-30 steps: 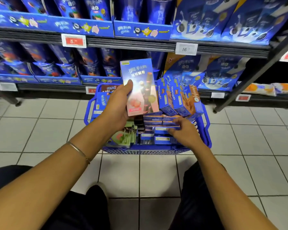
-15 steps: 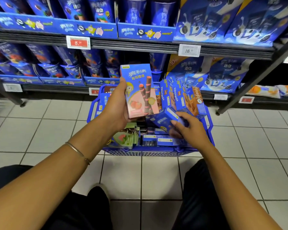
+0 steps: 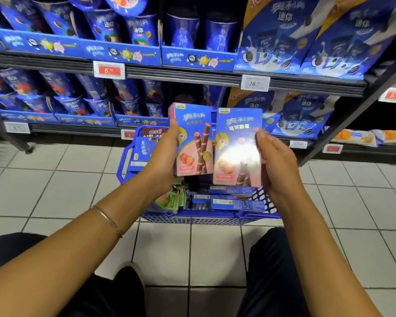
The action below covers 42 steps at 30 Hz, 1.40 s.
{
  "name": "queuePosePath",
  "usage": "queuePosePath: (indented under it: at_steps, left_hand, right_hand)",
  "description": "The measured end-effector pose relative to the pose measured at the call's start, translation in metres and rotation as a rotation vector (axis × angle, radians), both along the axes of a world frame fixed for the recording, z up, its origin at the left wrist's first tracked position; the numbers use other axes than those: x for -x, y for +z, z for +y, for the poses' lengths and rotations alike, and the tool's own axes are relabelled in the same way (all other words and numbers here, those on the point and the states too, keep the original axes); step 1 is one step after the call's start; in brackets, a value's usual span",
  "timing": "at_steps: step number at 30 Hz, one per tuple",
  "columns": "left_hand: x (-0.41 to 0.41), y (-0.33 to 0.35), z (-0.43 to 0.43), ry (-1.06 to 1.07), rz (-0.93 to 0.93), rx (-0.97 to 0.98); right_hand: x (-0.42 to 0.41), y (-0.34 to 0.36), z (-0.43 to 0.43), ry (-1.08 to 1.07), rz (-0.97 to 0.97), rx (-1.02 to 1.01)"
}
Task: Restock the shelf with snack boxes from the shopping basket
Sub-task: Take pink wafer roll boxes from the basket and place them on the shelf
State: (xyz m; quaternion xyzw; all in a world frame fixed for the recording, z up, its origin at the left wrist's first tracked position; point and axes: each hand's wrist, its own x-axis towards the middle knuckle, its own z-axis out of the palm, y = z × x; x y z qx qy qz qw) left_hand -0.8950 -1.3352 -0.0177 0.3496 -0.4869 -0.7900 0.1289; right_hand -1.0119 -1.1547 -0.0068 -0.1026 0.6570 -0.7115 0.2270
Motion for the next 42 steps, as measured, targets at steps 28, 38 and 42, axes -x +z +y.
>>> queuePosePath:
  at_steps: [28,38,42]
  left_hand:
    - [-0.007,0.004,0.015,0.0,0.031,-0.067]
    - [-0.009,0.002,0.01,-0.066,0.042,-0.095]
    - [-0.009,0.004,0.012,-0.087,0.028,-0.086]
  right_hand:
    - [0.0,-0.062,-0.016,-0.057,0.023,-0.325]
    - [0.021,-0.114,0.022,0.456,0.328,-0.93]
    - [0.019,-0.125,0.024,0.608,0.351,-1.089]
